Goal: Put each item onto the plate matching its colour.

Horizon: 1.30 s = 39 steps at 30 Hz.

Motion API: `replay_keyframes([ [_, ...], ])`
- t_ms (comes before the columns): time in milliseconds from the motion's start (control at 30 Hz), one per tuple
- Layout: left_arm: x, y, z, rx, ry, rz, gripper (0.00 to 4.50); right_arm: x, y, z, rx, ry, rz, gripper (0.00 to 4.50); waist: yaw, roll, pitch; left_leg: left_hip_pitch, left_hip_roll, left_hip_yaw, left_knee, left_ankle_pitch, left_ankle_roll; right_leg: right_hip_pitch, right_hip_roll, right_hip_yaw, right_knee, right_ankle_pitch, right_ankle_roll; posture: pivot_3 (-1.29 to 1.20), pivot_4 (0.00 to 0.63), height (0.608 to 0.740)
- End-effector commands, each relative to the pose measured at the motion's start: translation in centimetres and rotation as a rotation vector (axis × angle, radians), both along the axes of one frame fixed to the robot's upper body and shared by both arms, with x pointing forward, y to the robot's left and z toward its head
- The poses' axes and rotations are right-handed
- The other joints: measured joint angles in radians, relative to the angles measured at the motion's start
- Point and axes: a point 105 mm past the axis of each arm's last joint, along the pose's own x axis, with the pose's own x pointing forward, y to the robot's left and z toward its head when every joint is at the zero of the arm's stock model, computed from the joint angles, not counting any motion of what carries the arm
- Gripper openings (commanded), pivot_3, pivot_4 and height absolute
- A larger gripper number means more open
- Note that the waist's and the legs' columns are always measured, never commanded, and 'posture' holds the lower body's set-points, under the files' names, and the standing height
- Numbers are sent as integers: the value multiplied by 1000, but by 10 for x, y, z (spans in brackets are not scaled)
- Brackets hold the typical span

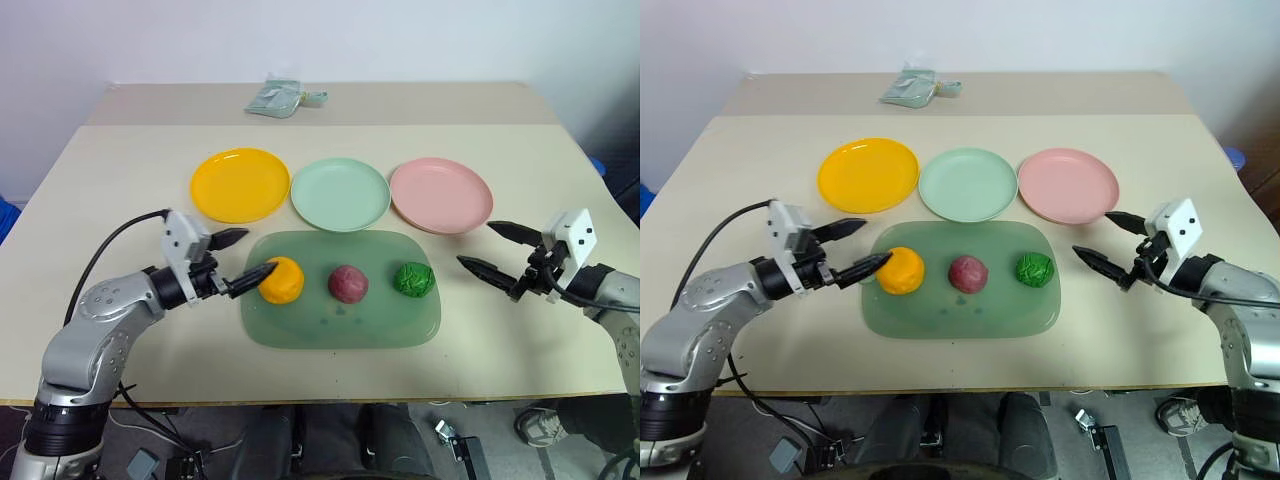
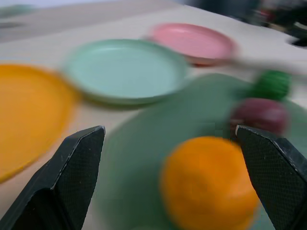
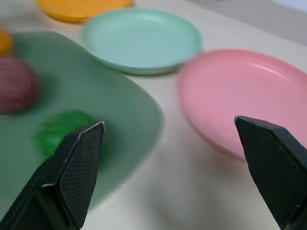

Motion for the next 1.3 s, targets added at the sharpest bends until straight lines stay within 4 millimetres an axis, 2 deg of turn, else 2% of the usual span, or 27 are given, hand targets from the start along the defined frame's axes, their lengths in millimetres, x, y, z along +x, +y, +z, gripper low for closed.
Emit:
replay_keyframes([
  [33,1,-12,-14,139,-5,-120,4500,-21,17,14,19,-18,71,4448,3,0,0,0,0,0,0,0,0,0,1,0,0,0,0,0,150,740],
  [167,7,-14,-29,241,2,-163,4500,-33,30,17,23,-12,99,4448,3,0,0,0,0,0,1,0,1,1,2,0,0,0,0,0,150,740],
  [300,13,-14,-30,237,-2,-142,3336,-36,42,20,35,-10,126,4500,2,0,0,0,1,-1,1,0,1,0,1,0,0,0,0,0,150,740],
  [333,14,-14,-28,227,-8,-135,3181,-37,46,20,36,-11,134,4500,2,0,0,0,1,-1,1,0,1,0,1,0,0,0,0,0,150,740],
  [433,24,-9,-15,161,-35,-54,3175,-37,57,22,50,-17,162,4500,3,0,0,0,1,-1,1,0,1,1,0,0,0,0,0,0,150,740],
  [500,42,0,9,72,-119,55,3175,-36,66,21,57,-22,182,4500,4,-1,0,0,1,-1,2,0,1,1,0,0,0,0,0,0,150,740],
  [600,97,32,36,72,-246,401,3175,-32,81,20,89,-30,211,4500,10,-3,1,-1,0,-3,3,0,1,1,1,-1,1,0,0,0,150,740],
  [667,126,44,41,83,-239,558,3175,-28,89,20,106,-35,227,4500,14,-3,1,-1,0,-3,3,0,1,1,3,-2,1,0,1,0,150,740],
  [733,148,46,40,71,-203,650,3175,-23,94,20,105,-44,238,4500,17,-3,1,-1,-1,-2,3,0,1,1,4,-2,1,0,1,0,150,740],
  [867,174,46,28,90,-124,750,3175,-12,97,26,100,-61,235,4500,26,-4,1,-2,-2,0,3,-1,3,2,5,-3,1,1,2,0,150,740],
  [933,179,44,23,85,-98,762,3175,-10,100,28,97,-68,237,4500,27,-6,3,-2,-2,0,3,-1,4,1,5,-3,1,1,3,0,150,740],
  [967,181,42,22,86,-93,757,4214,-10,101,29,95,-71,238,4500,27,-7,3,-3,-2,0,3,-1,4,1,5,-3,1,1,3,0,150,740],
  [1000,181,42,21,89,-94,755,4469,-10,102,29,94,-72,238,4500,27,-7,3,-3,-1,0,3,-1,4,1,5,-3,1,1,3,0,150,740],
  [1133,182,48,27,89,-133,762,4469,-11,104,25,85,-47,225,4500,26,-7,3,-3,-1,0,4,-1,3,1,5,-3,1,1,3,0,150,740],
  [1300,163,65,66,-6,-304,736,4469,-14,113,19,63,-22,249,4500,19,-7,3,-3,0,0,3,0,3,1,5,-3,1,1,3,0,150,740],
])
